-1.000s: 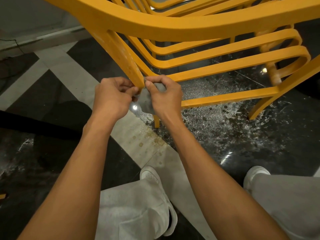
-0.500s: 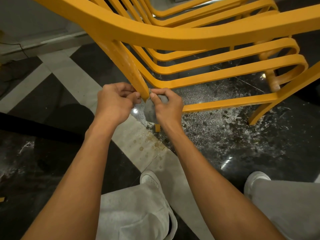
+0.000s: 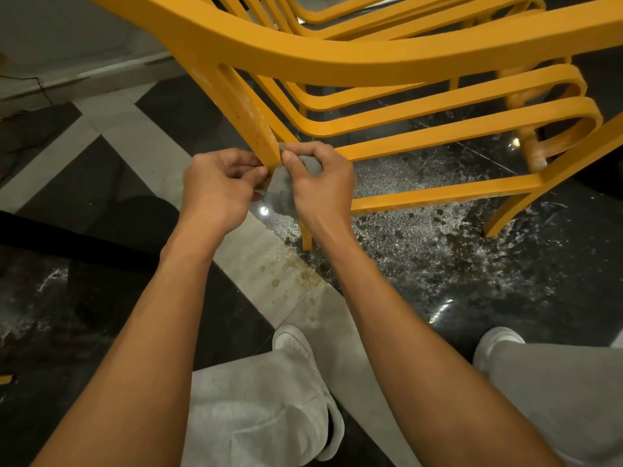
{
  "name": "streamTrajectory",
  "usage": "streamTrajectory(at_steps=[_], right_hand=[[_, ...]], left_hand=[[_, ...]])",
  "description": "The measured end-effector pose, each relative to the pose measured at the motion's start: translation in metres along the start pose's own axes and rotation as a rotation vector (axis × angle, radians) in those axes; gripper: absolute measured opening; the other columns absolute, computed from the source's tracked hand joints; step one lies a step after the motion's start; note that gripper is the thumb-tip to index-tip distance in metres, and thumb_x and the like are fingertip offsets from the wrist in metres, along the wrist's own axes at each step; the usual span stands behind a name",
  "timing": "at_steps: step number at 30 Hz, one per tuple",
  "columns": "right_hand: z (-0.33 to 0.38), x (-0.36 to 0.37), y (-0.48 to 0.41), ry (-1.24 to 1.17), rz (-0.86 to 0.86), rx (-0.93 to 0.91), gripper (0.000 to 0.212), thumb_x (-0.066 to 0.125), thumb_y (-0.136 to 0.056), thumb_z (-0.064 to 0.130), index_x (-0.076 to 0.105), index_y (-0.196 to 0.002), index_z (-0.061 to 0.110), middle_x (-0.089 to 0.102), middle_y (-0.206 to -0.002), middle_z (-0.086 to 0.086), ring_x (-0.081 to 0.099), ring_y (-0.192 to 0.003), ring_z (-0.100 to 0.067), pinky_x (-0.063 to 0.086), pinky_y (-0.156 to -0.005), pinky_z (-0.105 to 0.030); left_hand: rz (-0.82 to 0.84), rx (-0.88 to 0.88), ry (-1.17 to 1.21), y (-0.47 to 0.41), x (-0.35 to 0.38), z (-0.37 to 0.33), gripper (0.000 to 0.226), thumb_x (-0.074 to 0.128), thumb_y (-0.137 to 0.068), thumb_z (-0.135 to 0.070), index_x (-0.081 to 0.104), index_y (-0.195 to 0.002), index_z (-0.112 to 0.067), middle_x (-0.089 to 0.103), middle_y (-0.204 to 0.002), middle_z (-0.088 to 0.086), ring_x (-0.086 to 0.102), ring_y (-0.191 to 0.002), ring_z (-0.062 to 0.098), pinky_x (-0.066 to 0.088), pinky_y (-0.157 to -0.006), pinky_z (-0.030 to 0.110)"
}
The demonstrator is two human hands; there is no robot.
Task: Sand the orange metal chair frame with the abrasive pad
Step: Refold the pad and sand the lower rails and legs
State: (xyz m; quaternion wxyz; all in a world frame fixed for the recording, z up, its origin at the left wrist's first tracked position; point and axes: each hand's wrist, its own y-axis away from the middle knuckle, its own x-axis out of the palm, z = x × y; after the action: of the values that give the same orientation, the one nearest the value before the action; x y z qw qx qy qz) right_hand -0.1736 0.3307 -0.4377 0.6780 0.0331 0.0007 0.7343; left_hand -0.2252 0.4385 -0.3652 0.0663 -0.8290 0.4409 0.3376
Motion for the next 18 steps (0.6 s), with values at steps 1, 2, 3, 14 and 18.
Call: streamTrajectory(at_steps=[1, 2, 3, 14, 18], right_hand=[[-0.001, 0.0, 0.004, -0.018, -0.006, -0.028, 0.007, 0.076, -0.093, 0.016, 0.08, -0.098, 0.02, 0.075, -0.101, 0.006, 0.068, -0.101, -0.003, 0.057, -0.094, -0.034], [-0.004, -0.002, 0.008, -0.022, -0.012, -0.038, 0.008, 0.076, -0.093, 0.015, 0.079, -0.099, 0.018, 0.075, -0.102, 0.005, 0.069, -0.101, -0.004, 0.057, -0.094, -0.034], [-0.008, -0.003, 0.01, -0.007, -0.017, -0.024, 0.007, 0.076, -0.093, 0.014, 0.079, -0.099, 0.017, 0.075, -0.102, 0.004, 0.069, -0.1, -0.004, 0.057, -0.094, -0.034], [-0.013, -0.004, 0.012, 0.066, -0.015, 0.008, 0.007, 0.076, -0.093, 0.015, 0.079, -0.099, 0.016, 0.075, -0.104, 0.002, 0.068, -0.102, -0.007, 0.055, -0.098, -0.037], [-0.001, -0.003, 0.003, 0.079, -0.012, -0.003, 0.006, 0.076, -0.092, 0.017, 0.08, -0.096, 0.019, 0.075, -0.099, 0.005, 0.067, -0.098, -0.003, 0.055, -0.096, -0.033]], left_hand=[[0.0, -0.001, 0.006, 0.0, -0.001, 0.0, 0.014, 0.074, -0.099, -0.017, 0.079, -0.112, -0.018, 0.08, -0.095, -0.004, 0.078, -0.085, 0.005, 0.064, -0.082, 0.028], [0.005, 0.0, 0.01, 0.0, -0.001, 0.0, 0.014, 0.073, -0.099, -0.017, 0.079, -0.112, -0.018, 0.08, -0.095, -0.004, 0.078, -0.086, 0.005, 0.064, -0.083, 0.029], [0.012, 0.001, 0.011, 0.001, -0.002, 0.0, 0.014, 0.073, -0.099, -0.017, 0.078, -0.112, -0.018, 0.081, -0.096, -0.003, 0.078, -0.086, 0.006, 0.064, -0.083, 0.029], [0.01, 0.032, 0.04, 0.005, -0.004, -0.003, 0.011, 0.072, -0.1, -0.015, 0.078, -0.109, -0.017, 0.08, -0.097, -0.001, 0.078, -0.086, 0.006, 0.063, -0.075, 0.019], [-0.001, 0.041, 0.028, 0.005, -0.003, -0.003, 0.015, 0.072, -0.1, -0.016, 0.078, -0.113, -0.016, 0.08, -0.097, -0.002, 0.078, -0.084, 0.004, 0.063, -0.073, 0.018]])
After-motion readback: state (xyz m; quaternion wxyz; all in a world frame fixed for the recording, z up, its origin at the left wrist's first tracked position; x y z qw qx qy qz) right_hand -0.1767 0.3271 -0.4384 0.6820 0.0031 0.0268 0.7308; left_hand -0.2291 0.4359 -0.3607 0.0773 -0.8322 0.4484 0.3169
